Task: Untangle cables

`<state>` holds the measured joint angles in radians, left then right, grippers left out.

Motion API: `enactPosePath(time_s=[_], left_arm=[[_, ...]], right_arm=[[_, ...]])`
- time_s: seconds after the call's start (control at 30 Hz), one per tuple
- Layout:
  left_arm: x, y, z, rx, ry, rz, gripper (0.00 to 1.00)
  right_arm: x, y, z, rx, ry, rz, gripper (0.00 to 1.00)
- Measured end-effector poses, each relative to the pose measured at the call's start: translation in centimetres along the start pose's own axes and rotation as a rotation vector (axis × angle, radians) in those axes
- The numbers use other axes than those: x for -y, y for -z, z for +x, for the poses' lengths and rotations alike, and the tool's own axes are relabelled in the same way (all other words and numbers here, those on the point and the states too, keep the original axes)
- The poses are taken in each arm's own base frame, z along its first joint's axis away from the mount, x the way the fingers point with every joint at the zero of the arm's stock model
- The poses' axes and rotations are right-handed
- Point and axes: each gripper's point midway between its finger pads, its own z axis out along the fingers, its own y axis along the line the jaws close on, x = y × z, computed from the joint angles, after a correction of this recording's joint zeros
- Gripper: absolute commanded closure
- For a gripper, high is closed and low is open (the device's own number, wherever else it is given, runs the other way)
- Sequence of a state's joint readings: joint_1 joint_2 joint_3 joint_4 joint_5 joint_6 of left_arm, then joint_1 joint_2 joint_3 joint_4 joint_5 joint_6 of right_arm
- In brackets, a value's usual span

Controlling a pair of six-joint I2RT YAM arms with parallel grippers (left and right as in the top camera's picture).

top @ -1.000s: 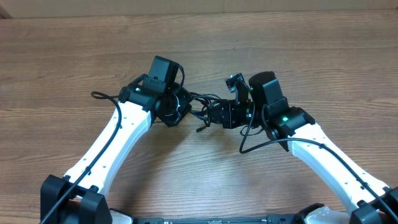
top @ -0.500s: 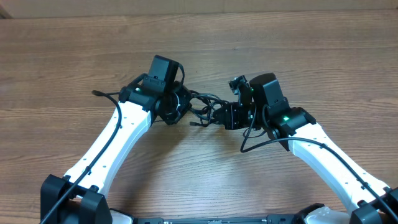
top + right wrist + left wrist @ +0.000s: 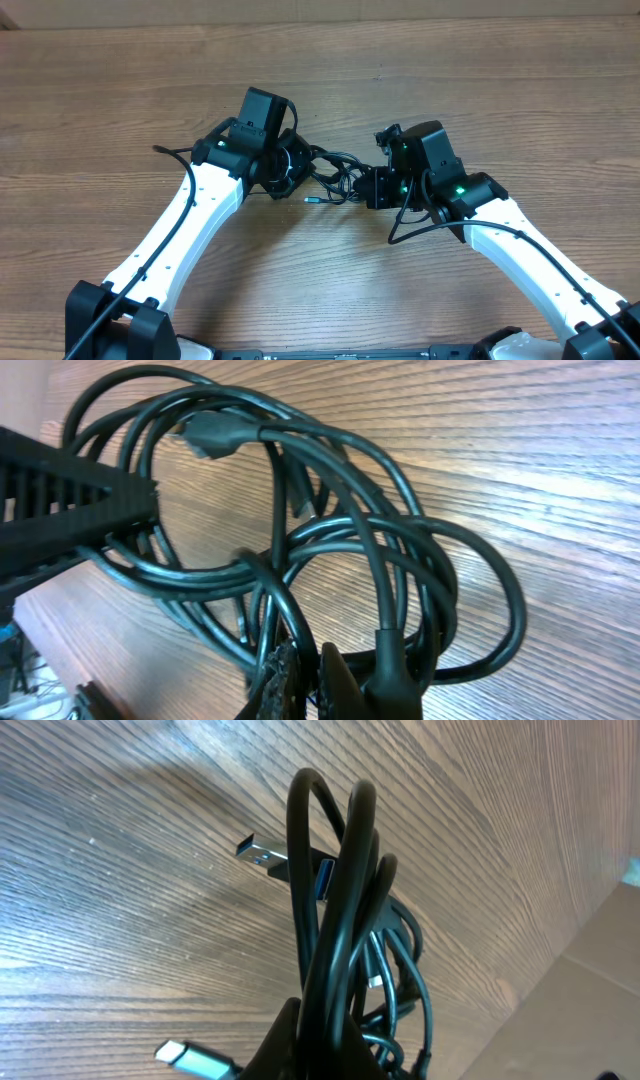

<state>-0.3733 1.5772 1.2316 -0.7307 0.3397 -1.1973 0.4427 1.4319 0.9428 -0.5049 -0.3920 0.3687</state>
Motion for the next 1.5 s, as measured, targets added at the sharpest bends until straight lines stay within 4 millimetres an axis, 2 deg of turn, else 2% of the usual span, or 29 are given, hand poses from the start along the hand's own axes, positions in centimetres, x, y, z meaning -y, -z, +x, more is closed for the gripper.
enactPosePath(time_s=[0.77, 0.93, 1.07, 1.1, 1.3, 1.37, 1.5], left_arm=[[0.1, 0.0, 0.3, -0.02, -0.034, 0.007, 0.96], [0.0, 0.0, 0.0, -0.005, -0.048, 0.001, 0.96], [-0.3, 0.0, -0.3, 0.016, -0.049, -0.015, 0.96], [-0.4, 0.0, -0.4, 0.021, -0.048, -0.019, 0.96], [-0.7, 0.0, -0.7, 0.04, -0.047, -0.034, 0.96], [-0.7, 0.0, -0.7, 0.04, -0.047, -0.034, 0.96], [-0.7, 0.0, -0.7, 0.04, -0.047, -0.033, 0.96]], right_arm=[[5.2, 0.9, 0.7, 0.021, -0.157, 0.286, 0.96], [4.8, 0.8, 0.1, 0.044, -0.153, 0.265, 0.96], [3.2, 0.4, -0.7, 0.057, -0.114, 0.176, 0.96], [2.7, 0.4, -0.8, 0.056, -0.099, 0.15, 0.94], [-0.7, 0.2, -0.5, 0.013, 0.03, -0.036, 0.56], [-1.5, 0.2, -0.2, -0.005, 0.067, -0.08, 0.49], [-2.1, 0.3, 0.1, -0.019, 0.093, -0.116, 0.48]])
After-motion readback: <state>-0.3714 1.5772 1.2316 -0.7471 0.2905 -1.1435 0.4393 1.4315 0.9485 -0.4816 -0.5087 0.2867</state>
